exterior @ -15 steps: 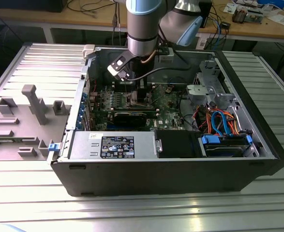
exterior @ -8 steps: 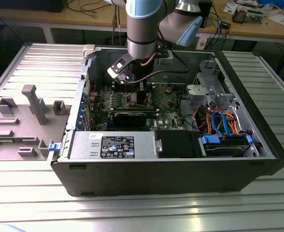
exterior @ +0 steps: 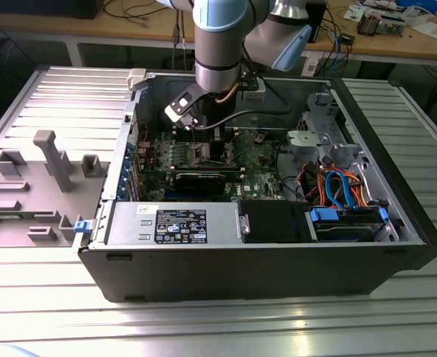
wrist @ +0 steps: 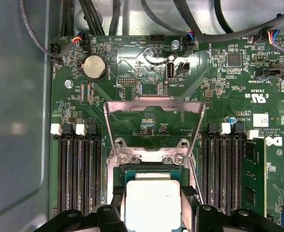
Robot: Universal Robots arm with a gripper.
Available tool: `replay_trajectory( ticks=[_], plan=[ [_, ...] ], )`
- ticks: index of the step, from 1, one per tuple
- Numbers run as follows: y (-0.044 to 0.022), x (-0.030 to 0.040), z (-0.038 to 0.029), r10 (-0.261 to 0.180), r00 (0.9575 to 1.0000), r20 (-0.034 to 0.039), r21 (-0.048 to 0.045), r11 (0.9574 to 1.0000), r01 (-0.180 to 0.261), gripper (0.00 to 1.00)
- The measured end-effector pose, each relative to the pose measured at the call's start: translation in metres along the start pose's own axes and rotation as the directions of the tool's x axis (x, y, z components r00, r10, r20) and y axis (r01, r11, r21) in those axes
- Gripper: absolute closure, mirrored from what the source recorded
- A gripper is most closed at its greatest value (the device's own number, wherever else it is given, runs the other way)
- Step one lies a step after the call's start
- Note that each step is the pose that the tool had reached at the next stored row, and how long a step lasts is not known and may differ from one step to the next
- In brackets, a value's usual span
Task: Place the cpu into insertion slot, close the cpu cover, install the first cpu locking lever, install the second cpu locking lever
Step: 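Place the cpu into insertion slot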
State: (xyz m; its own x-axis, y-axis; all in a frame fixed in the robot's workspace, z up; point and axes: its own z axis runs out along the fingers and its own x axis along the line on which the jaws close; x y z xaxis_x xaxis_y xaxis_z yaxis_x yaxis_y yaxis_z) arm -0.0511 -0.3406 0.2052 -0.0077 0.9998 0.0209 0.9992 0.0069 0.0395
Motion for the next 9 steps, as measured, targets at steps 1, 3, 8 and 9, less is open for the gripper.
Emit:
replay_trajectory(
  ticks=[1,3,8,9],
  plan=[
    [0.0000,0.0000,0.0000,0.001,1.0000,0.0000,0.0000,1.0000,-0.001,0.46],
    [0.0000,0.0001,0.0002,0.002,1.0000,0.0000,-0.0001,1.0000,-0.002,0.46],
    [-0.0001,0.0004,0.0013,0.007,1.0000,0.0002,-0.0002,1.0000,-0.007,0.46],
    [-0.0001,0.0007,0.0017,0.007,1.0000,0.0002,-0.0002,1.0000,-0.007,0.46]
  ],
)
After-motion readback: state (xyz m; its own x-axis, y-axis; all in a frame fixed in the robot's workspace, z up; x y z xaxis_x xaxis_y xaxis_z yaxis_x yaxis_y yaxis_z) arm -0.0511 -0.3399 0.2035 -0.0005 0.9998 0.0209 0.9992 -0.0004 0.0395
